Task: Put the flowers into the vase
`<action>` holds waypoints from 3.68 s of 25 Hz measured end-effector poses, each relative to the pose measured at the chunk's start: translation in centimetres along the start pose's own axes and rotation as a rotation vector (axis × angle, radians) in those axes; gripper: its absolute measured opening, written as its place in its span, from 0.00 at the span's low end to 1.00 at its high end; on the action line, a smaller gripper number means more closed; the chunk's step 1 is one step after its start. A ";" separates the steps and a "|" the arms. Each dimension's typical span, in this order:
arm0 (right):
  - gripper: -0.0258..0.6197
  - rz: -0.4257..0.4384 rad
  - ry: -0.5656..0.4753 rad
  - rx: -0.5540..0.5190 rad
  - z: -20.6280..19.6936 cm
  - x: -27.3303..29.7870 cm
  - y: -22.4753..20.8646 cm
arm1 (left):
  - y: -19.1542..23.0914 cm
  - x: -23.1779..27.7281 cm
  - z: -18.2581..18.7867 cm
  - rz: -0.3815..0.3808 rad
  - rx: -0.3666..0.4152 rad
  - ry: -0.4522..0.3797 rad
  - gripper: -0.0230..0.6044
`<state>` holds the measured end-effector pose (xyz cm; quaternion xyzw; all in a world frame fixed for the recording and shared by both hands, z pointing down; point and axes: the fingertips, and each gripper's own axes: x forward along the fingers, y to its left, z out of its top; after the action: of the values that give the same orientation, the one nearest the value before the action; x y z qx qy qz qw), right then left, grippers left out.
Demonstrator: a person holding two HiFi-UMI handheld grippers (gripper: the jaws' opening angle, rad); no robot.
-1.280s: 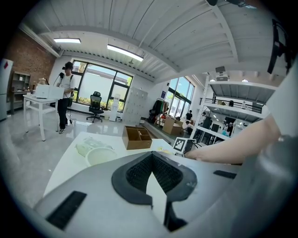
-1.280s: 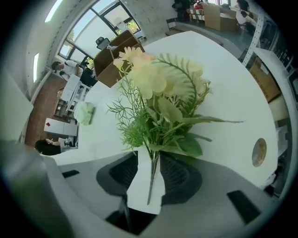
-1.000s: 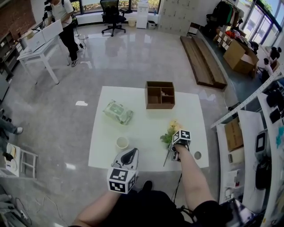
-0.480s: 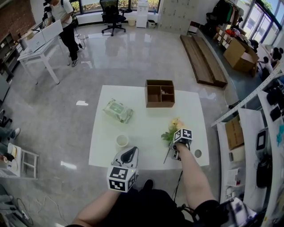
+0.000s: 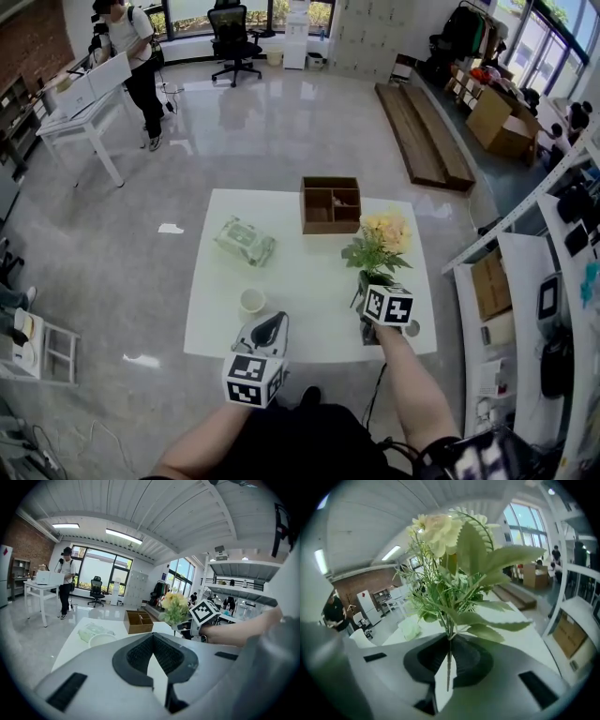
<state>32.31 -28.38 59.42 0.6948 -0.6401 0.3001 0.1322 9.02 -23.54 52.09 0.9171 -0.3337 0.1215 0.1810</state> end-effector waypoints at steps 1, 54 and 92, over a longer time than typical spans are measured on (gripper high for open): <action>0.08 0.008 -0.076 -0.046 1.7 -1.2 0.9 | -0.1 0.0 0.2 0.001 0.001 -0.005 0.05; 0.08 0.581 -0.321 -0.477 2.0 -4.8 30.3 | 8.8 -9.8 -1.1 0.366 -0.112 -0.083 0.05; 0.14 0.496 0.179 -0.657 -3.9 -0.4 29.2 | 9.7 -9.8 -1.6 0.339 -0.147 -0.084 0.05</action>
<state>2.99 -30.06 56.39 0.4117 -0.8356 0.1618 0.3256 -4.85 -24.18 52.58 0.8362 -0.4989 0.0871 0.2104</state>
